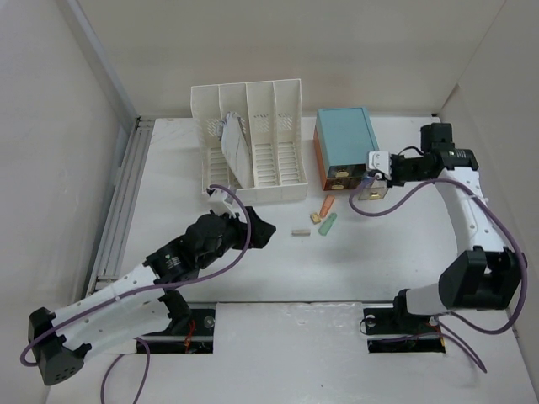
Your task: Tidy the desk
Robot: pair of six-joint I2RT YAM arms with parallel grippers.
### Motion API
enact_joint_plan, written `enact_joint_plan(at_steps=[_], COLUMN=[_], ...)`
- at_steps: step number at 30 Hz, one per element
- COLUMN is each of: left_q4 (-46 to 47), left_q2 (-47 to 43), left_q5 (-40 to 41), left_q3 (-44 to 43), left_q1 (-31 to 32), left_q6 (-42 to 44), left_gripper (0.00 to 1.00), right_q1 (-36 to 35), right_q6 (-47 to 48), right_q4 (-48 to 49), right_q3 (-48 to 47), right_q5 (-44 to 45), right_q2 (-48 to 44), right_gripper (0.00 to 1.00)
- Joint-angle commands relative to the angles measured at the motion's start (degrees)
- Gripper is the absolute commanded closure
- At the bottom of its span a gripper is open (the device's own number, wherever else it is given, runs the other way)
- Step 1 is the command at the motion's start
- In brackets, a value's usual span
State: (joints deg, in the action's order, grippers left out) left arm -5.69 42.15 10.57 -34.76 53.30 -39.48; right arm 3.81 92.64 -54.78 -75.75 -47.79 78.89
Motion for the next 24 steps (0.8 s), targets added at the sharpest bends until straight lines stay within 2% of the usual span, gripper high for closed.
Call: enact_joint_plan(at_steps=[1,3,11,14,18,24], left_q4=[2.7,2.7,2.7,2.7,2.7,2.7], left_q2=[-0.3,0.2,0.2,0.2,0.2,0.2], left_q5=[-0.2,-0.2,-0.2,-0.2,-0.2,-0.2], left_q3=[-1.6,-1.6,-2.2,-2.2,-2.2,-2.7], left_q1=[0.3,0.3,0.3,0.3,0.3,0.3], left_q6=[0.6,0.6,0.6,0.6,0.6,0.6], left_gripper=[0.22,0.22,0.22,0.22,0.22,0.21], right_q1=[0.4,0.4,0.4,0.4,0.4,0.4], right_q6=[6.5,8.9,8.9,5.2,-5.3,-10.7], right_q4=[-15.2,-17.5,-15.3,-12.0,1.0,4.6], right_q3=[-3.9,-5.0,-4.4,-3.6,0.2,0.2], right_q5=[-5.3,-5.9,-7.2,-7.2,-3.8,-0.1], right_q2=[4.8,8.3,10.5,10.0,7.4,6.7], right_gripper=[1.0,1.0,1.0,1.0,1.0,1.0])
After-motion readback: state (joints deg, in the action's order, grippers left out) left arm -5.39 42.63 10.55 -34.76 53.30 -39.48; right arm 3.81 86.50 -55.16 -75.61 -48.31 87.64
